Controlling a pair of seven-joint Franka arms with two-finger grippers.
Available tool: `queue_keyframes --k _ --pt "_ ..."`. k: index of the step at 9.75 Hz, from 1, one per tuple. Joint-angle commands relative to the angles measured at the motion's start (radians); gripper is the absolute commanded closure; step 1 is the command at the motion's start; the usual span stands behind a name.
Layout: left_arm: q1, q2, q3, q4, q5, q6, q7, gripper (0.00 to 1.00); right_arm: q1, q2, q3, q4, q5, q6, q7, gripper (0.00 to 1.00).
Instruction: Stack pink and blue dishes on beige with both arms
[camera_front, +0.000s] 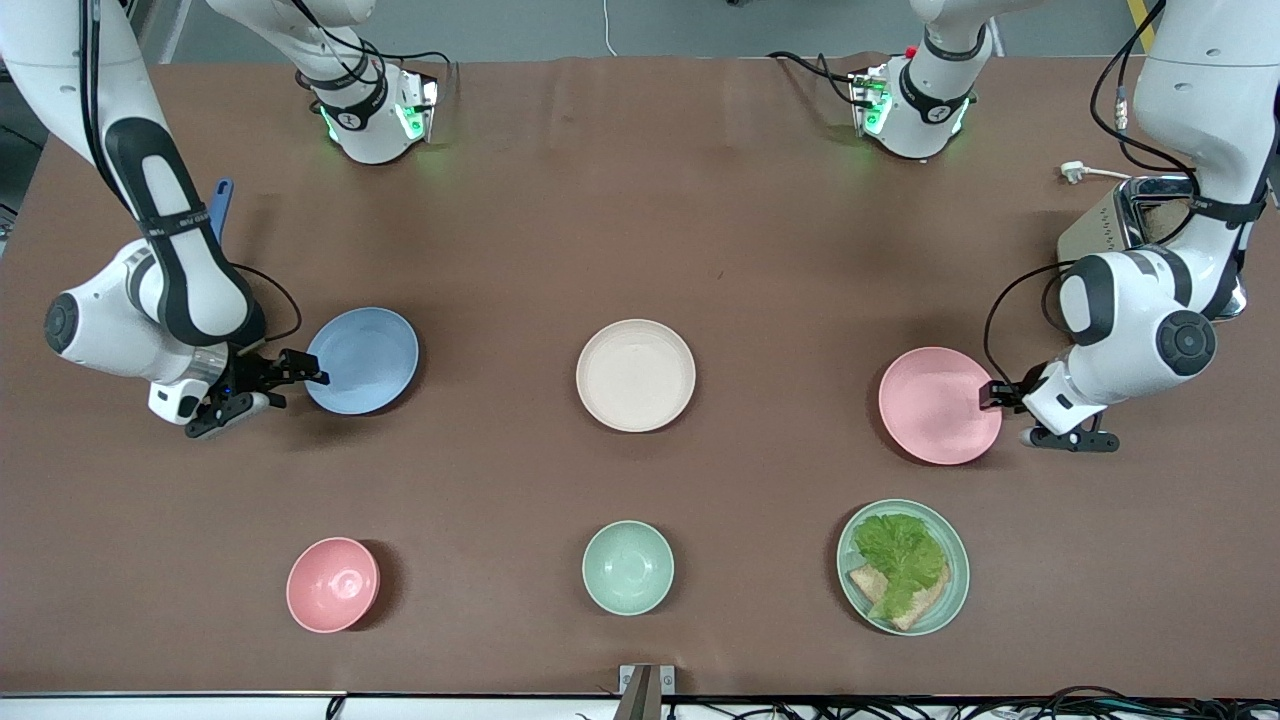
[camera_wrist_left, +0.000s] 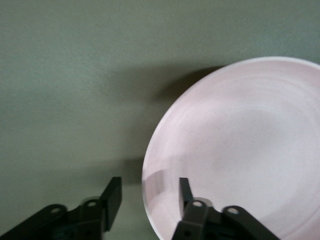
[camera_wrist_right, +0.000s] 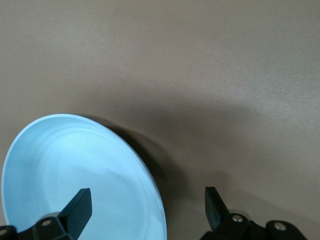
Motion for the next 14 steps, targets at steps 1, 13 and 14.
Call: queue_keyframes --k 1,13,14 --pt "0.003 0.041 -0.003 0.000 -0.018 0.022 0.018 0.67 -0.011 0.011 0.006 -0.020 0.055 0.015 -0.070 0.06" --pt "-0.237 -0.016 -0.413 0.141 -0.061 -0.198 -0.751 1.00 -0.009 -0.078 -0.065 0.370 -0.147 -0.634 0.365 0.99" --pt "-0.262 0.011 -0.413 0.147 -0.052 -0.150 -0.802 1.00 -0.008 -0.078 -0.065 0.487 -0.161 -0.748 0.446 0.99"
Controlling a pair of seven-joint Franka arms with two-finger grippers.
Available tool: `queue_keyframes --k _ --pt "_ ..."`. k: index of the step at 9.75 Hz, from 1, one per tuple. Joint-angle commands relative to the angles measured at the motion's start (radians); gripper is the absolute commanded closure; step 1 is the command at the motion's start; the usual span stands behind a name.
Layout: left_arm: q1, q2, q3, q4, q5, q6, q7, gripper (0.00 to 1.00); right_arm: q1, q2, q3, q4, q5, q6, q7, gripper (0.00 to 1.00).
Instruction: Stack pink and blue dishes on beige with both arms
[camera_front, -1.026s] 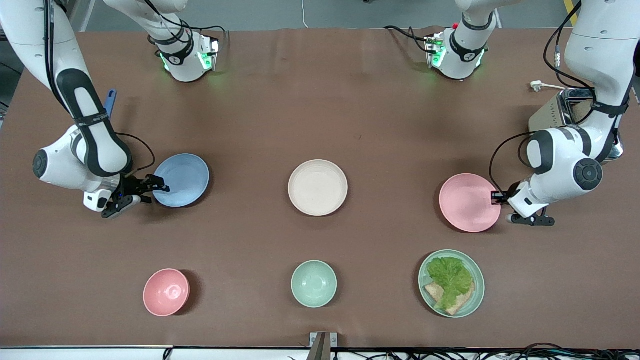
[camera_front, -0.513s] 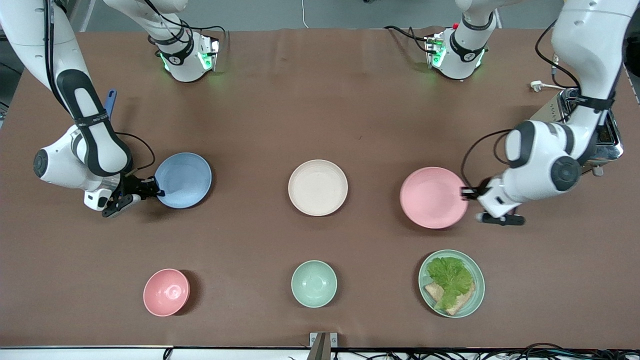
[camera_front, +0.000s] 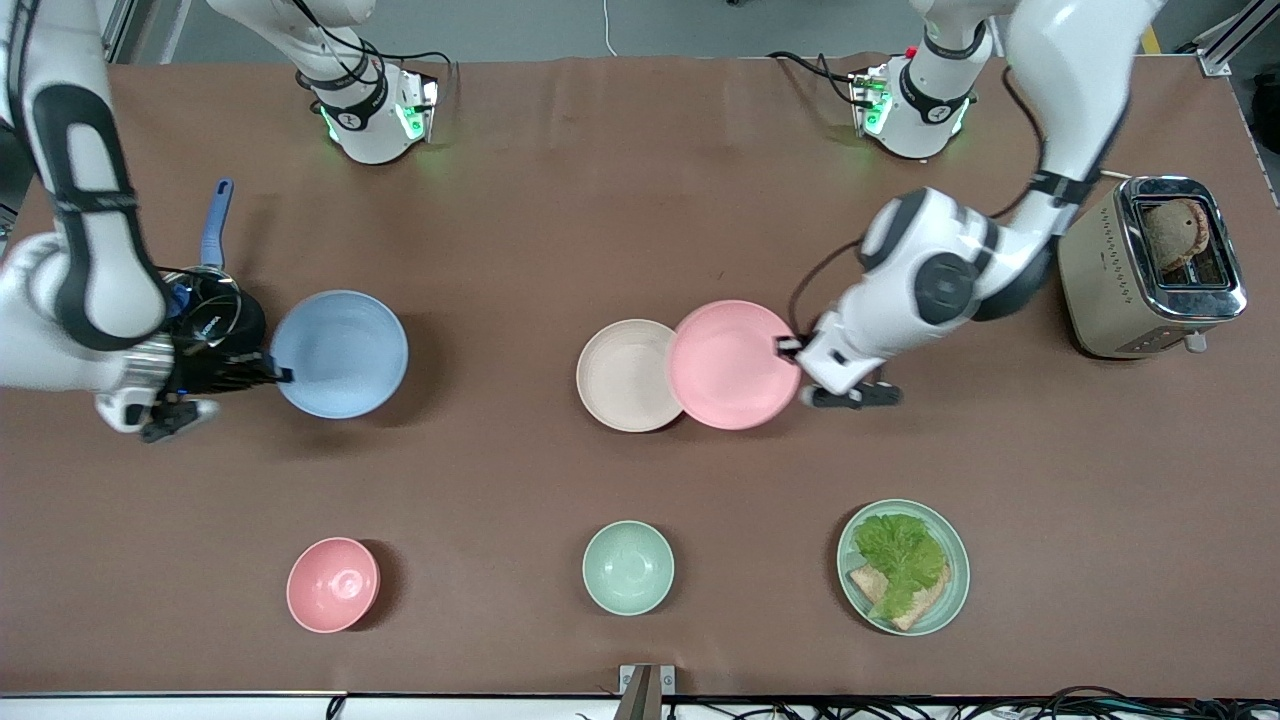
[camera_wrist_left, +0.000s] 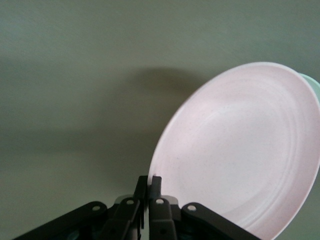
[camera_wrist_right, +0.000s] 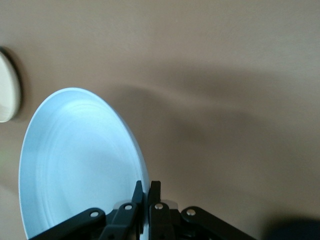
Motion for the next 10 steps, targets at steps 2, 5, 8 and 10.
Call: queue_keyframes --k 2,5,8,10 --pt "-0.087 0.130 0.012 0.023 0.100 0.123 -0.155 1.00 0.023 0.006 0.028 0.275 -0.040 -0.242 0.320 0.99" --pt "-0.145 0.232 0.012 0.103 0.250 0.143 -0.320 1.00 0.042 0.002 0.178 0.276 -0.046 -0.191 0.562 0.99" --pt "-0.156 0.264 0.012 0.129 0.290 0.143 -0.376 0.59 0.096 0.003 0.281 0.205 -0.053 -0.047 0.758 0.99" --pt "-0.144 0.231 0.015 0.144 0.306 0.116 -0.391 0.00 0.107 0.002 0.359 0.126 -0.053 0.070 0.849 0.99"
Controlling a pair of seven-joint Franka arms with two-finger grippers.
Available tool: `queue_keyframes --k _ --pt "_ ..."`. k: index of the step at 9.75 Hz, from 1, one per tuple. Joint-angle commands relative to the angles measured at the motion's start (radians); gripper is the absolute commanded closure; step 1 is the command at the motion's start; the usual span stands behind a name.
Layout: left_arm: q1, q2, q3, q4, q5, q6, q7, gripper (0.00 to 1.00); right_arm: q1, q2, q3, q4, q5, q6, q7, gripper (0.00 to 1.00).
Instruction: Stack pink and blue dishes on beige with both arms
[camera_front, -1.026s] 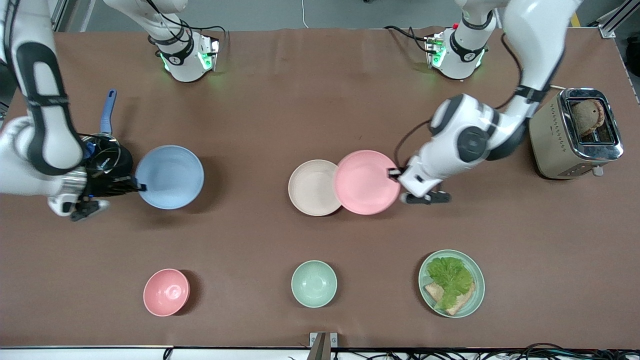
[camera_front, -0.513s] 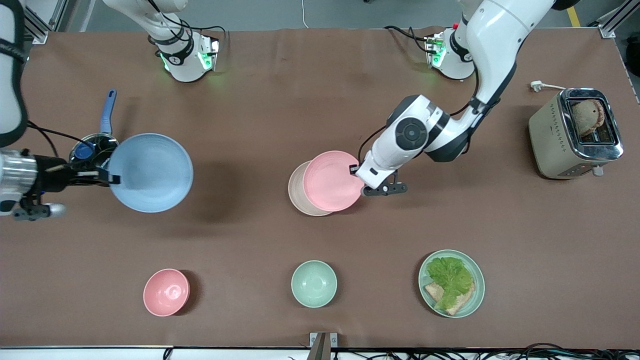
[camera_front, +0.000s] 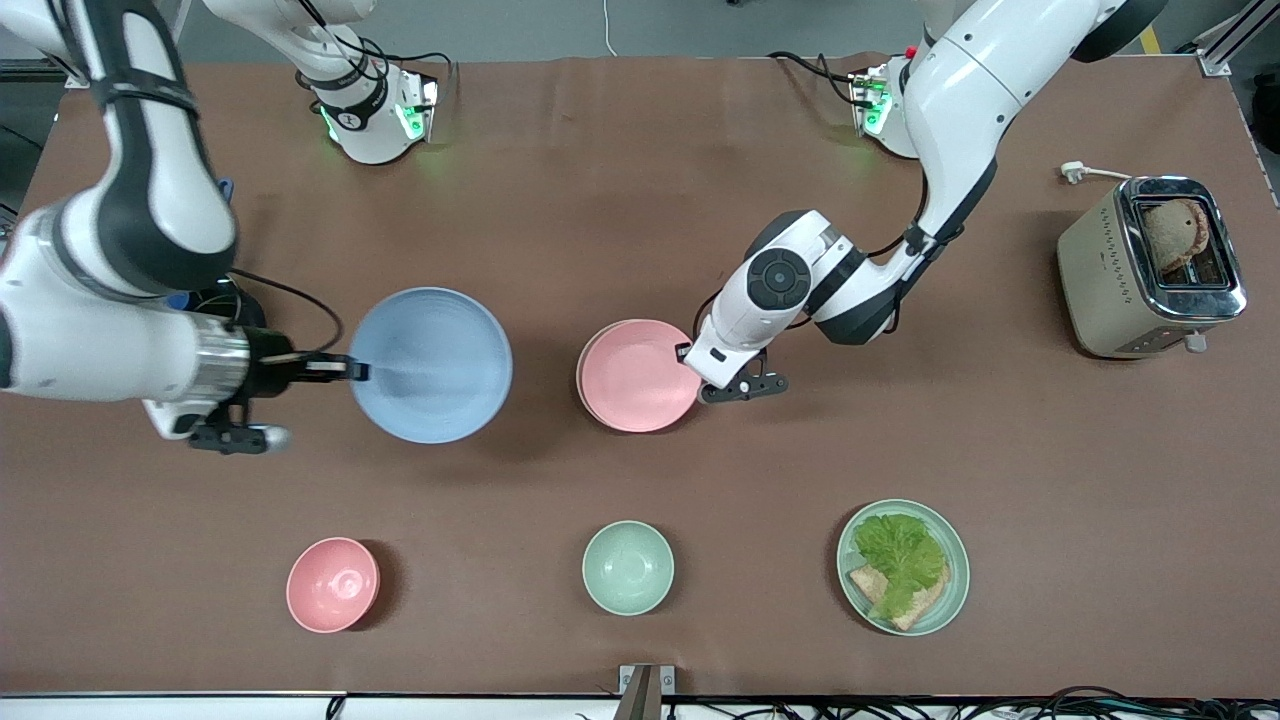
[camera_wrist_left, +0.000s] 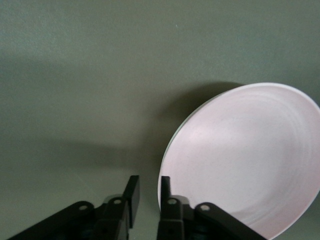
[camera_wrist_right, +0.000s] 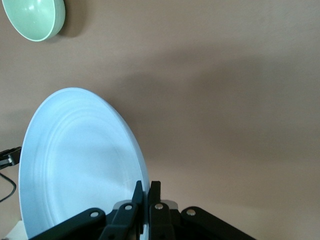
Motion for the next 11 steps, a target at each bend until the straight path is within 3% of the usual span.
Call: queue_keyframes --k 1,3,5,9,11 --pt "0.034 -0.071 0.010 0.024 0.034 -0.102 -0.016 0.00 -0.007 -0.020 0.094 -0.128 -0.016 0.161 0.098 0.99" --pt "0.109 -0.176 0.008 0.143 0.036 -0.317 0.005 0.00 -0.004 -0.015 0.195 -0.261 -0.016 0.397 0.189 0.99" --pt "0.198 -0.243 0.004 0.271 0.040 -0.480 0.140 0.00 0.032 -0.011 0.249 -0.341 -0.016 0.543 0.255 0.99" --pt "0.380 -0.470 0.001 0.302 0.021 -0.681 0.449 0.00 0.137 0.055 0.255 -0.403 -0.015 0.753 0.310 0.98" --pt "0.442 -0.545 0.004 0.301 -0.059 -0.724 0.621 0.00 0.157 0.087 0.255 -0.440 -0.015 0.848 0.309 0.98"
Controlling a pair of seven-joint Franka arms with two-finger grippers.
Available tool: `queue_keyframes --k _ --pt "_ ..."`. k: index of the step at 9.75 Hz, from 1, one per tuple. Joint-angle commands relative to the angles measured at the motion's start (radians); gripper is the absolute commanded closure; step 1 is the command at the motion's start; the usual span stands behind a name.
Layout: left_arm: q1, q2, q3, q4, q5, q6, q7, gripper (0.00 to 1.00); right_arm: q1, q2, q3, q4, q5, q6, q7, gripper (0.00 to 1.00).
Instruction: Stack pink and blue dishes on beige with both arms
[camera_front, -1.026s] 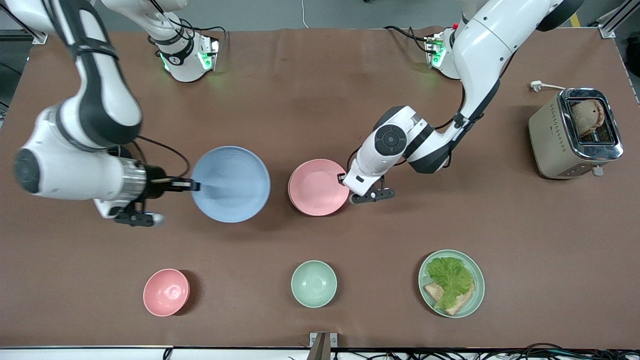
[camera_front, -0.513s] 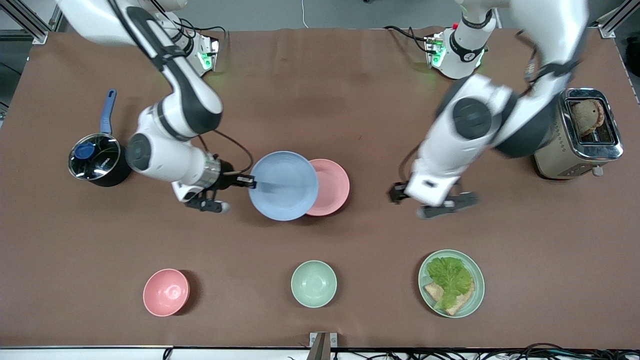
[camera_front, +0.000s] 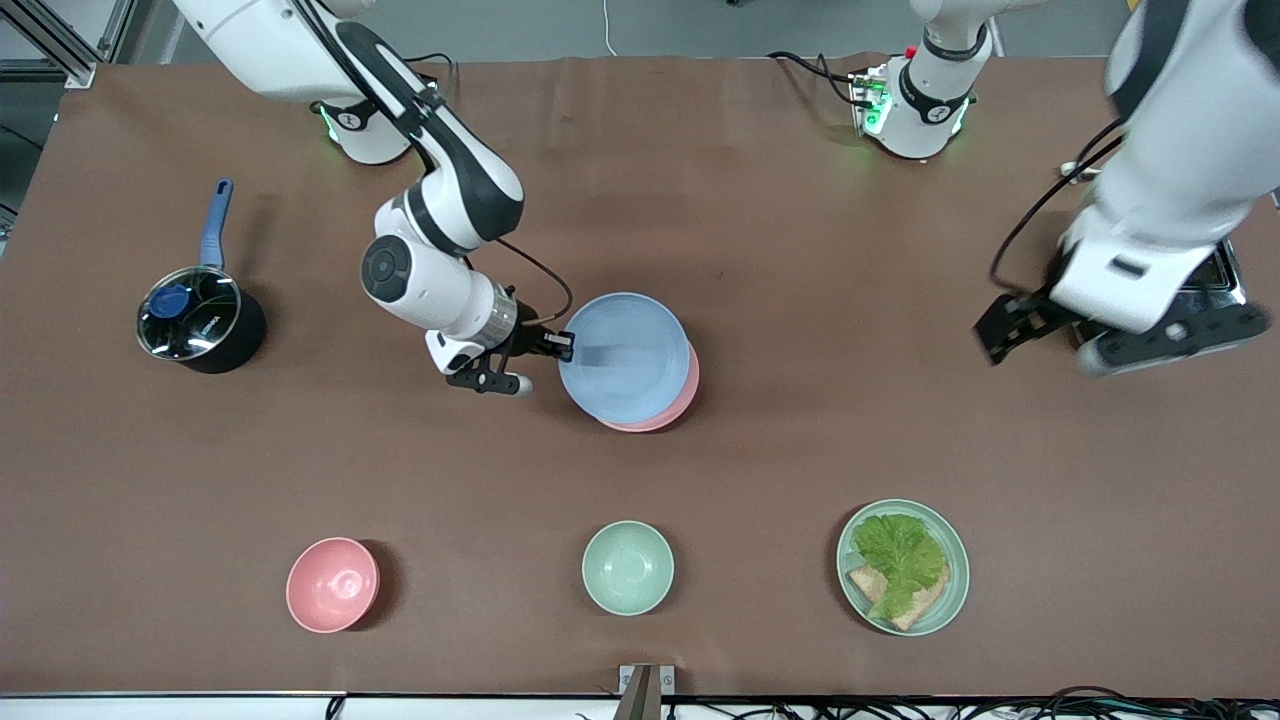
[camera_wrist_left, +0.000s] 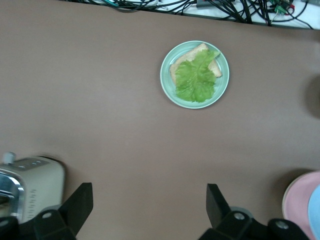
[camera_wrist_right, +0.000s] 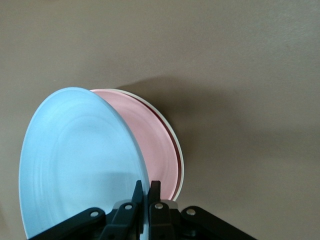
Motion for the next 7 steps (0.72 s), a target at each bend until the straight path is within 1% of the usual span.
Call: queue_keyframes --k 1,2,3,4,5,6,7 --pt "0.022 -0.063 0.030 -0.043 -0.054 -0.052 0.154 0.00 0.007 0.011 0.005 -0.041 -0.012 0.076 0.018 0.98" --pt "-0.022 -0.107 0.118 -0.054 -0.087 -0.061 0.231 0.00 0.011 0.023 0.005 -0.041 -0.012 0.089 0.018 0.98" --pt "-0.100 -0.127 0.224 -0.059 -0.122 -0.093 0.282 0.00 0.021 0.030 0.003 -0.042 -0.012 0.096 0.018 0.97" --pt "-0.198 -0.146 0.339 -0.063 -0.152 -0.144 0.305 0.00 0.024 0.037 0.003 -0.042 -0.012 0.100 0.018 0.93" --pt "-0.234 -0.161 0.396 -0.068 -0.161 -0.179 0.325 0.00 0.028 0.043 0.003 -0.042 -0.012 0.103 0.018 0.93" --pt "-0.245 -0.166 0.427 -0.071 -0.161 -0.179 0.377 0.00 0.033 0.048 0.003 -0.053 -0.012 0.118 0.016 0.90" --pt "-0.249 -0.167 0.441 -0.072 -0.161 -0.179 0.411 0.00 0.030 0.050 0.003 -0.059 -0.012 0.126 0.012 0.79"
